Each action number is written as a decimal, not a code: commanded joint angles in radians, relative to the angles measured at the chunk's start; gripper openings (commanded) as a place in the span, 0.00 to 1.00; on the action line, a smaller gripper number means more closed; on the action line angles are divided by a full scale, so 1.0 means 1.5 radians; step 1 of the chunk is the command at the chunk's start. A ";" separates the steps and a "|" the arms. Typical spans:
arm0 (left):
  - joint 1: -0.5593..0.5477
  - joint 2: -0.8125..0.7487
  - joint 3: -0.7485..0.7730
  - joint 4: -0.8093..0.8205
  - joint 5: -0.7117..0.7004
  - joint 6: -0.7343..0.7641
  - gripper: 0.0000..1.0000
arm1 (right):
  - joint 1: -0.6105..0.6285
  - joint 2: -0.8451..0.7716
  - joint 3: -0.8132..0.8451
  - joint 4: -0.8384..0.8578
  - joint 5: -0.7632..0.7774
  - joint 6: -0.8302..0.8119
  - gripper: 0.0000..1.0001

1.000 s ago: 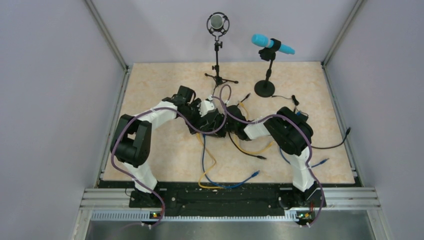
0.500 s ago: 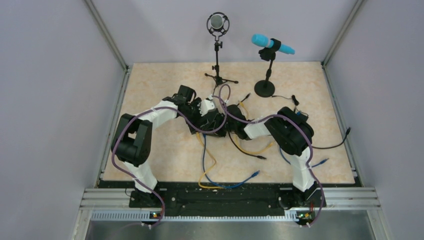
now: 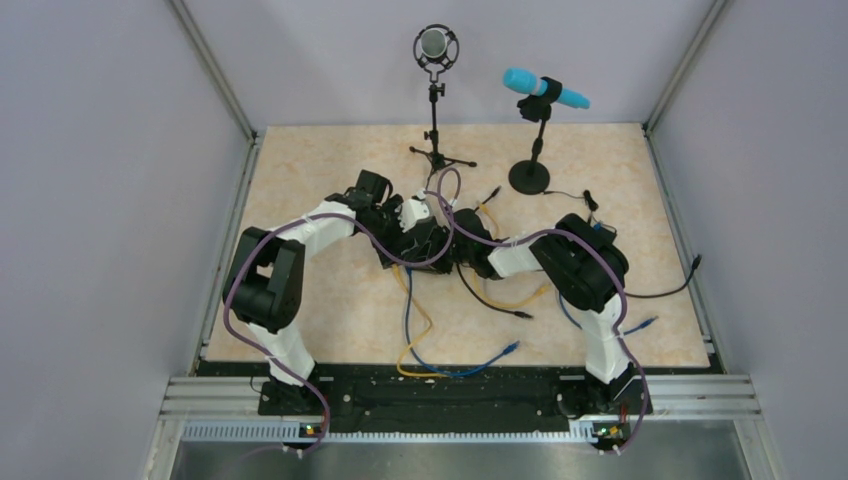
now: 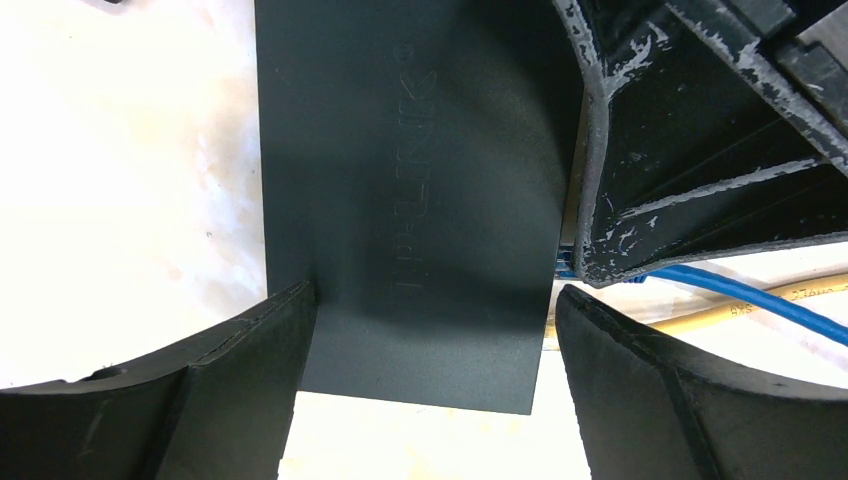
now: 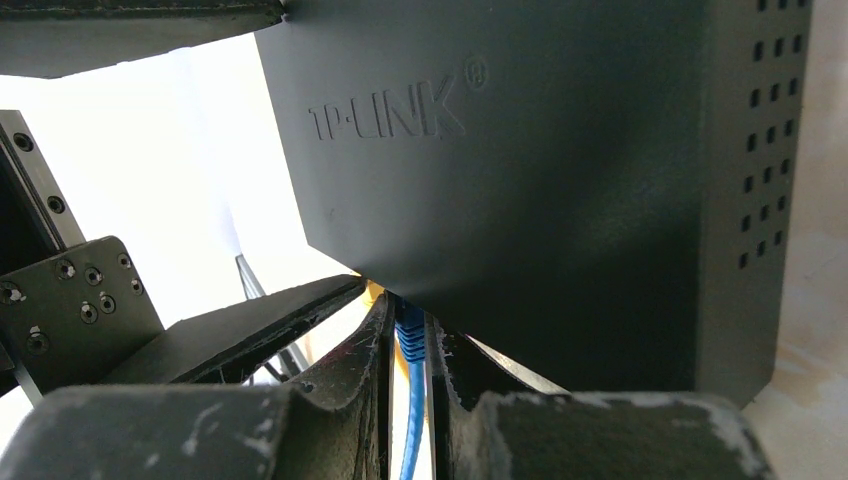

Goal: Pull the plug from the switch port
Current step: Pull the connector from the switch port.

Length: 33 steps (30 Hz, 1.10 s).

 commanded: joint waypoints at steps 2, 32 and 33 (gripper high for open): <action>0.000 0.050 -0.026 -0.083 -0.010 -0.025 0.94 | 0.005 -0.032 -0.018 -0.031 -0.012 -0.016 0.00; 0.001 0.051 -0.024 -0.088 -0.007 -0.025 0.94 | 0.001 0.005 -0.019 0.026 0.010 0.025 0.41; 0.001 0.052 -0.025 -0.089 -0.007 -0.024 0.94 | 0.001 0.009 -0.020 0.030 0.008 0.027 0.41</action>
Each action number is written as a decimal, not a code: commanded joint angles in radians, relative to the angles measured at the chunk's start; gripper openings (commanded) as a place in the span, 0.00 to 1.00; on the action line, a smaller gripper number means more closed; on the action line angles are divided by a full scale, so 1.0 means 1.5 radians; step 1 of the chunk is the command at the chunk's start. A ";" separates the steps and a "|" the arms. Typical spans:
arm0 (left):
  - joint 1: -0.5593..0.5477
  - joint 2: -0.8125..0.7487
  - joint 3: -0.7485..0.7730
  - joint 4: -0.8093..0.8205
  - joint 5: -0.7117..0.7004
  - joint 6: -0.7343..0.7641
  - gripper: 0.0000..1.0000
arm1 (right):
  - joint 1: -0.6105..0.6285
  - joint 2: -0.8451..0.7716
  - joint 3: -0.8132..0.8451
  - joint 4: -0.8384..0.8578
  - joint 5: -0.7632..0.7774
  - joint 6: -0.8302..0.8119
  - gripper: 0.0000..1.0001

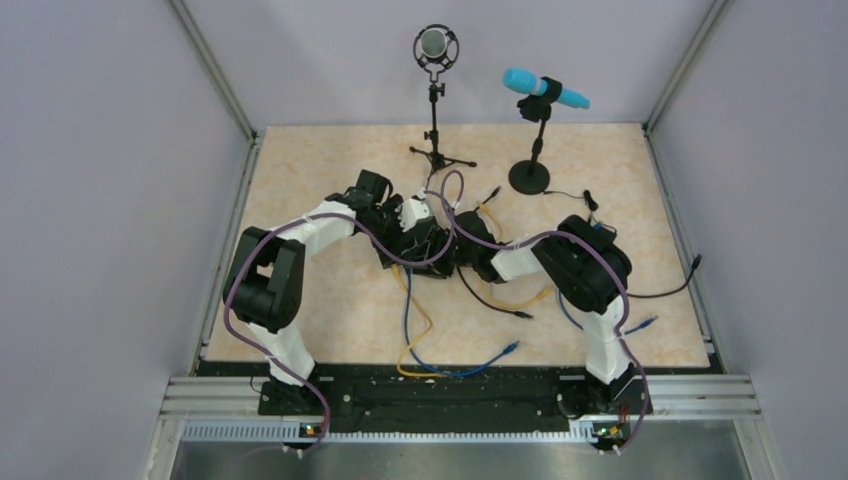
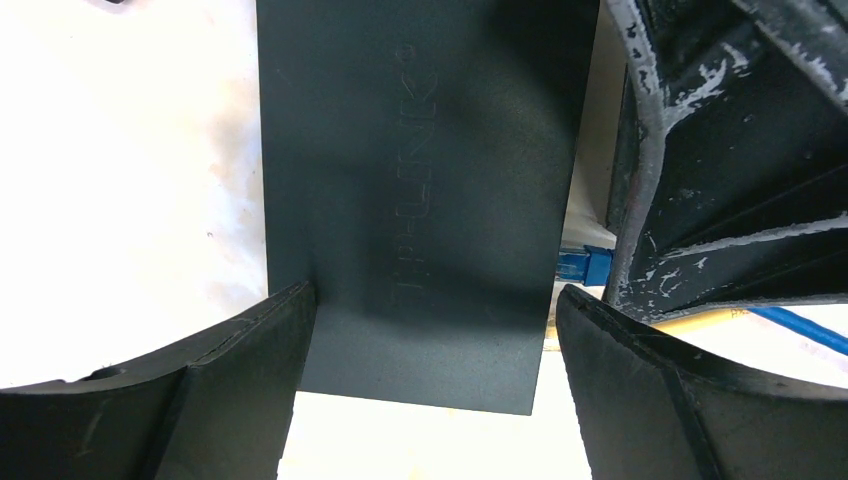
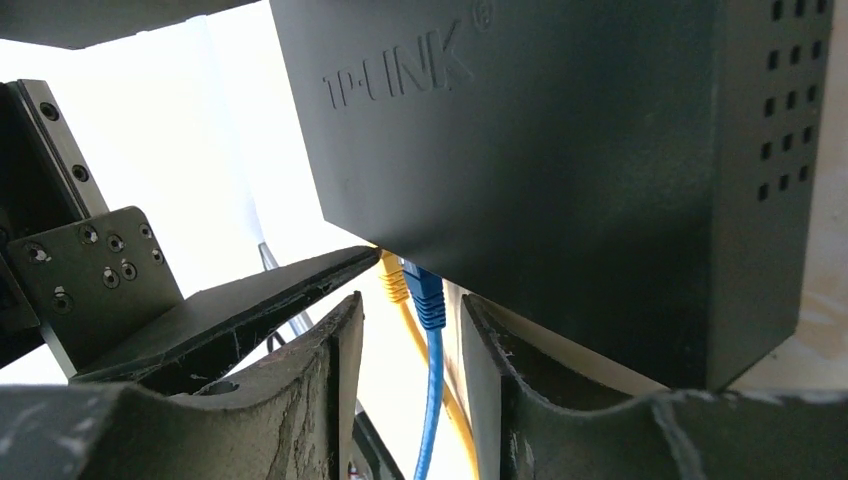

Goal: Pull the plug from the switch port
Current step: Pull the connector from the switch port.

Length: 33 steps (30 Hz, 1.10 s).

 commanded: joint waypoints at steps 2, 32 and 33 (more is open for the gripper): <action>0.001 0.051 -0.026 -0.088 -0.007 -0.022 0.94 | 0.002 0.031 0.003 0.012 0.017 0.005 0.40; 0.006 0.042 -0.027 -0.085 -0.001 -0.026 0.94 | 0.002 0.034 0.010 0.012 0.006 -0.005 0.00; 0.006 0.044 -0.028 -0.085 -0.001 -0.026 0.94 | 0.002 0.030 0.008 0.005 0.004 -0.011 0.00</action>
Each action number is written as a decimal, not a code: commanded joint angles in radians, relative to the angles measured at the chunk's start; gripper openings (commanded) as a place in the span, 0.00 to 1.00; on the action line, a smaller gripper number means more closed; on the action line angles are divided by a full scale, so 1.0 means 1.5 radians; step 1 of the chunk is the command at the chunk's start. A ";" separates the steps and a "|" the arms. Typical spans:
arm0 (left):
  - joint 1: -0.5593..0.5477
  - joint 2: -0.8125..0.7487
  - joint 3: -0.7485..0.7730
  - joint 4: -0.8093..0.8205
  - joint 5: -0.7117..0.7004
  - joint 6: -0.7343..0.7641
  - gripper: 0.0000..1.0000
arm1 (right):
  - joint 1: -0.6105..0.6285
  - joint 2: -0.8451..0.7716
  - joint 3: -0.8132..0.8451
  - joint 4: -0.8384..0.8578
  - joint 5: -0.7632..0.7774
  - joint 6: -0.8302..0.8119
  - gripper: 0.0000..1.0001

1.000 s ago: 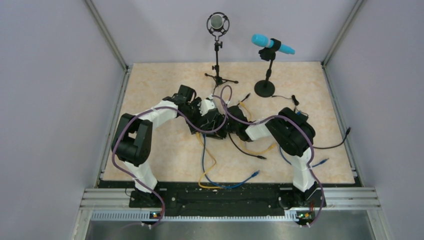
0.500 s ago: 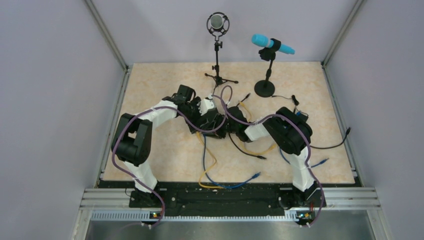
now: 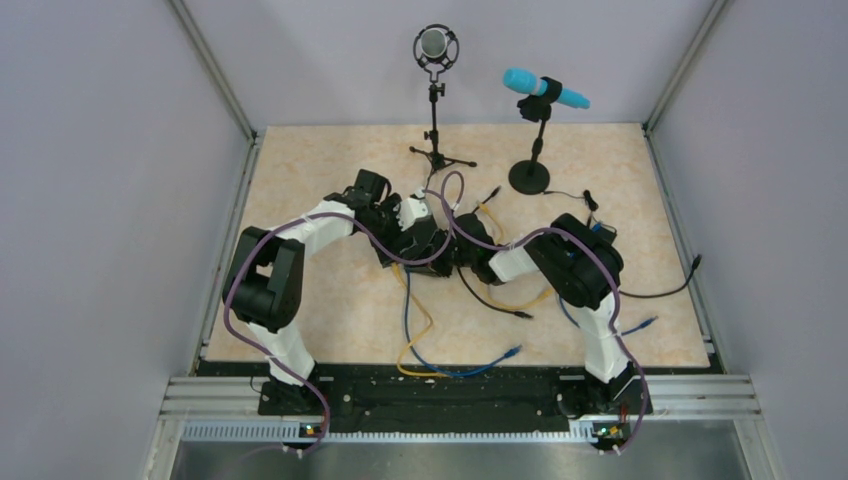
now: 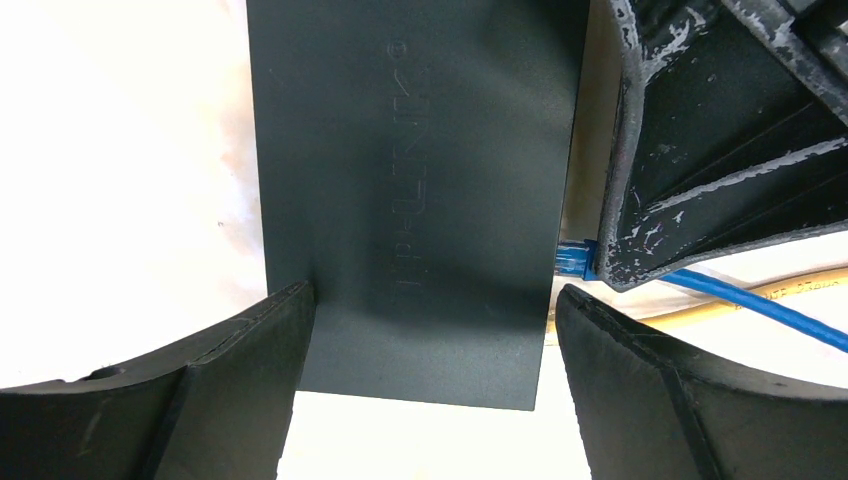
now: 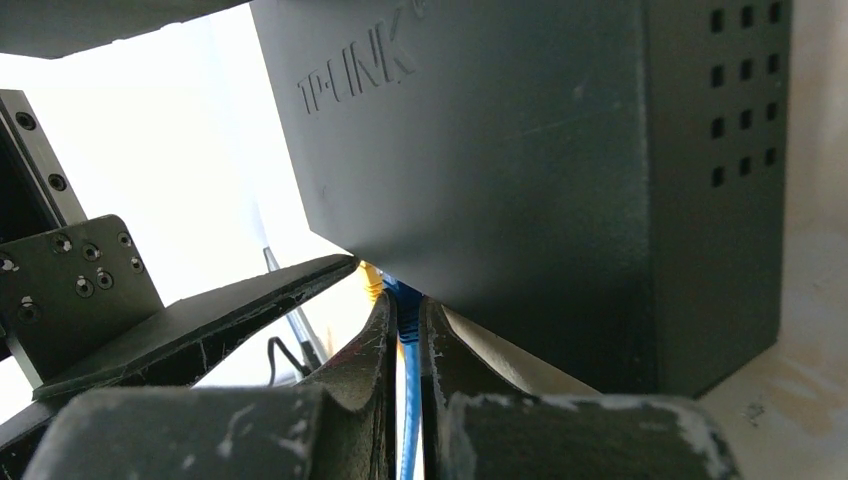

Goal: Pull the plug from the switch port
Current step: Pull the connector from the switch port.

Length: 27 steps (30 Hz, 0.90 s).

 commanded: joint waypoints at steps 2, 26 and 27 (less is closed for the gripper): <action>0.002 0.046 -0.027 -0.088 0.004 -0.026 0.94 | 0.003 -0.015 0.000 -0.052 0.001 -0.034 0.00; 0.002 0.067 -0.014 -0.092 -0.002 -0.036 0.92 | 0.009 -0.077 -0.014 -0.099 -0.046 -0.086 0.00; 0.001 0.066 -0.014 -0.092 -0.002 -0.036 0.92 | 0.008 -0.078 -0.017 -0.092 -0.052 -0.082 0.00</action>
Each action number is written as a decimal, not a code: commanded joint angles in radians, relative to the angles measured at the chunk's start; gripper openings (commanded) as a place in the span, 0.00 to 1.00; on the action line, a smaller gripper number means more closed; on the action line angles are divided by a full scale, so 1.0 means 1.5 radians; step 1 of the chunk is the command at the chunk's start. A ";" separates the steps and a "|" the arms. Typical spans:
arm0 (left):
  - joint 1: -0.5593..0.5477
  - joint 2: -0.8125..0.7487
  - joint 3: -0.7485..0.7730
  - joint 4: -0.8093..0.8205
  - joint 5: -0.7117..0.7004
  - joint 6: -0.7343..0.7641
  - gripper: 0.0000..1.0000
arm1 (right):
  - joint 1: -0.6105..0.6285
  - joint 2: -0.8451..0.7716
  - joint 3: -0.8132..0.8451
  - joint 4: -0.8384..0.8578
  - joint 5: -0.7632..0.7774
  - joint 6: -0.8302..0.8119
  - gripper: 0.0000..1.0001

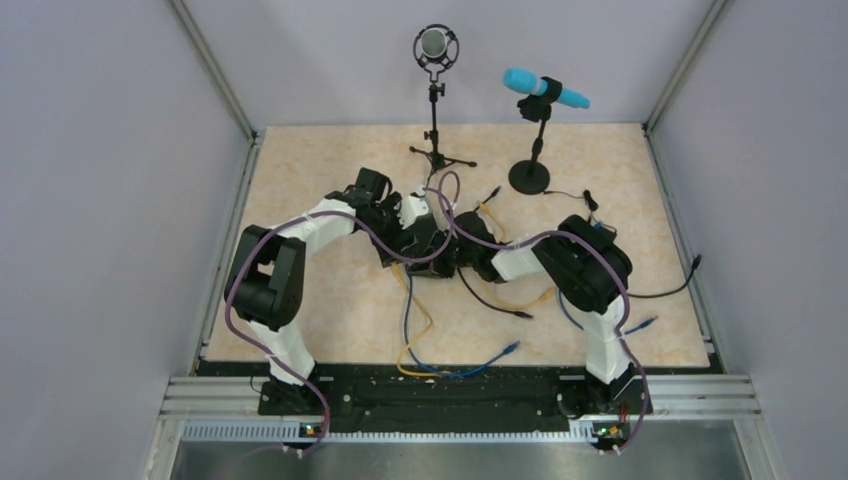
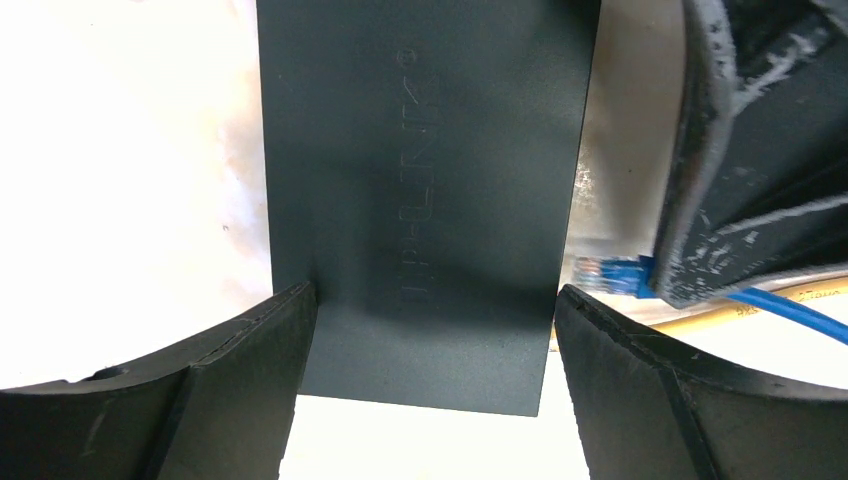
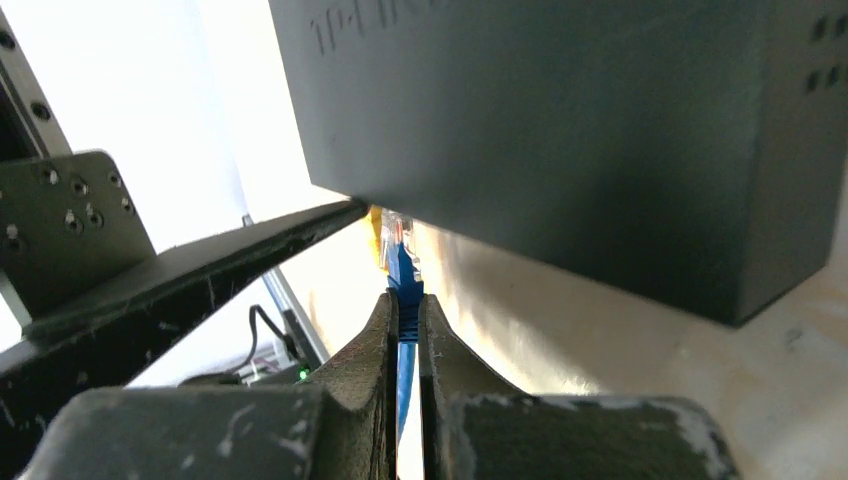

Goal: Pull the plug from the switch port
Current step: Pull the connector from the switch port, then place the connector at the center of the board.

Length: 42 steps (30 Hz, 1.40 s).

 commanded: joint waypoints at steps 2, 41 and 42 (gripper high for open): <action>0.002 0.058 -0.025 -0.090 0.000 -0.028 0.92 | 0.008 -0.042 -0.019 -0.025 -0.041 -0.018 0.00; 0.172 -0.688 -0.351 0.275 -0.341 -0.534 0.99 | 0.087 -0.105 0.191 0.060 0.005 0.009 0.00; 0.173 -0.705 -0.360 0.276 -0.359 -0.541 0.99 | 0.087 -0.109 0.200 0.059 0.010 0.002 0.00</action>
